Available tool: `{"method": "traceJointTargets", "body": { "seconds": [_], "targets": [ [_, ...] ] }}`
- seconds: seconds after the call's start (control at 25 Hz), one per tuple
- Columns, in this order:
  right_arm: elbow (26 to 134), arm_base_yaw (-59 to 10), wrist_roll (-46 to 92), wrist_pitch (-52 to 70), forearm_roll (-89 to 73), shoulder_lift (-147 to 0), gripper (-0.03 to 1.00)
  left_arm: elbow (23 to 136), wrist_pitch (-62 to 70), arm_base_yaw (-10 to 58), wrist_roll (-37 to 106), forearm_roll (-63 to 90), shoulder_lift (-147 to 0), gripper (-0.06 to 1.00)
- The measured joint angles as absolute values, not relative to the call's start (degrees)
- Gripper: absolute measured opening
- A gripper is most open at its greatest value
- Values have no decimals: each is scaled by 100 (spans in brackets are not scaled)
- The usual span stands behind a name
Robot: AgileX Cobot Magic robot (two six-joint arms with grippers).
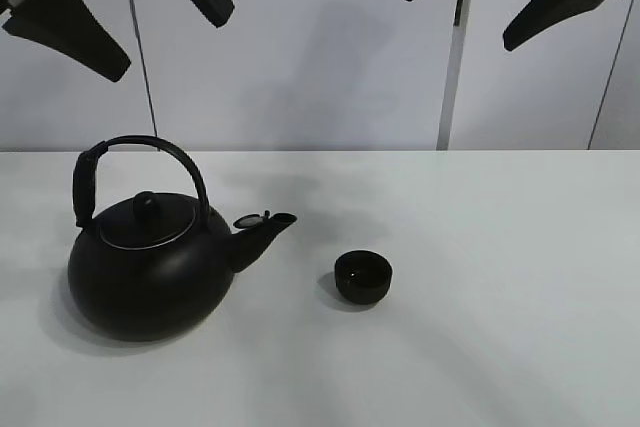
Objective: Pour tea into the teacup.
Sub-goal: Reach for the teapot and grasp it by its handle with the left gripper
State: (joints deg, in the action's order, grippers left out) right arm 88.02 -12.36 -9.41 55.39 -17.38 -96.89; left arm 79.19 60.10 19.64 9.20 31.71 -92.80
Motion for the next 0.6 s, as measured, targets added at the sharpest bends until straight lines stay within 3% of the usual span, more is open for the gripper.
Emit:
{"method": "traceJointTargets", "body": {
  "seconds": [0.6],
  "targets": [
    [8802, -1236, -941, 4642, -1745, -9689, 64, 7884, 4110, 2167, 921, 1328, -7734, 69]
  ]
}}
